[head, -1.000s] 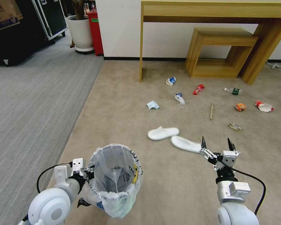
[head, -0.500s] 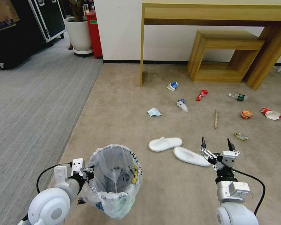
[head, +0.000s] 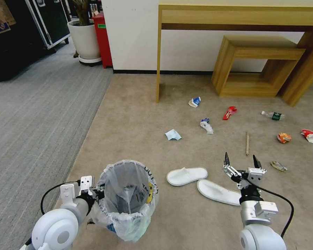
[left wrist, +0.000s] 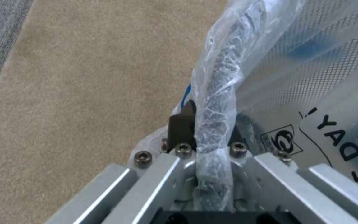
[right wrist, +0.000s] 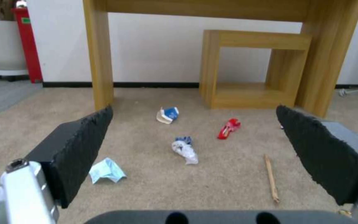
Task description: Pick up the trash bin and place the garbage on the floor into it.
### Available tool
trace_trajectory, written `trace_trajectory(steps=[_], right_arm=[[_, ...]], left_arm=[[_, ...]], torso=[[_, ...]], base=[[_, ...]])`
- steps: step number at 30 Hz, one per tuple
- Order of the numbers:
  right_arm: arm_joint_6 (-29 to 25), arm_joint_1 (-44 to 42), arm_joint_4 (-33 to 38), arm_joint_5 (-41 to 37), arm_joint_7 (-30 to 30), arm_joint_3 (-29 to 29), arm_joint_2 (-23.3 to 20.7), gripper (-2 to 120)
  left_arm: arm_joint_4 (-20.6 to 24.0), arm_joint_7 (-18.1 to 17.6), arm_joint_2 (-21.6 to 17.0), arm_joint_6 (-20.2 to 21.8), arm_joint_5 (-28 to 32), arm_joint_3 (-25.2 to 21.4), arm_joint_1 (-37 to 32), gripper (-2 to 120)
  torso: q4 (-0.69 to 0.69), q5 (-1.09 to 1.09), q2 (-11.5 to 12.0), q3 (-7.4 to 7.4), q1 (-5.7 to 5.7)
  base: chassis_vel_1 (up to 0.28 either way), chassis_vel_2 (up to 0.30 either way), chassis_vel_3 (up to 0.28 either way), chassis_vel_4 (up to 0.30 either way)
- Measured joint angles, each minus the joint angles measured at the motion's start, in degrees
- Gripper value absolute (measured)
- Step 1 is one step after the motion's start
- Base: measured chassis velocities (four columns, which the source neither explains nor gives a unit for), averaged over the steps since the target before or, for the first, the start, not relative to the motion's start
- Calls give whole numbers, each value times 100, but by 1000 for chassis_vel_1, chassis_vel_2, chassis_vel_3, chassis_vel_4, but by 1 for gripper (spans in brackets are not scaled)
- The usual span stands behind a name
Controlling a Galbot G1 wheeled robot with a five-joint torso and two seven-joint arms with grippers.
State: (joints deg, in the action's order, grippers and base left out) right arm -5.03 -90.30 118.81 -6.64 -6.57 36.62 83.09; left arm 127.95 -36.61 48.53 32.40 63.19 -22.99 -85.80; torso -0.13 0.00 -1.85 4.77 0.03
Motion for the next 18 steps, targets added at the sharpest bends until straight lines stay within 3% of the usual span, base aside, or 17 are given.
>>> trace_trajectory(steps=[10, 18], right_arm=[[27, -21, 3, -7, -9, 25, -32, 100], [67, 14, -8, -54, -123, 4, -53, 100]], left_arm=[[5, 0, 20, -2, -9, 0, -11, 0], [20, 0, 77, -8, -47, 1, -34, 0]], torso=[[0, 0, 0, -1, 0], [-1, 0, 0, 0, 0]], base=[[-12, 13, 12, -10], [-119, 95, 106, -101]])
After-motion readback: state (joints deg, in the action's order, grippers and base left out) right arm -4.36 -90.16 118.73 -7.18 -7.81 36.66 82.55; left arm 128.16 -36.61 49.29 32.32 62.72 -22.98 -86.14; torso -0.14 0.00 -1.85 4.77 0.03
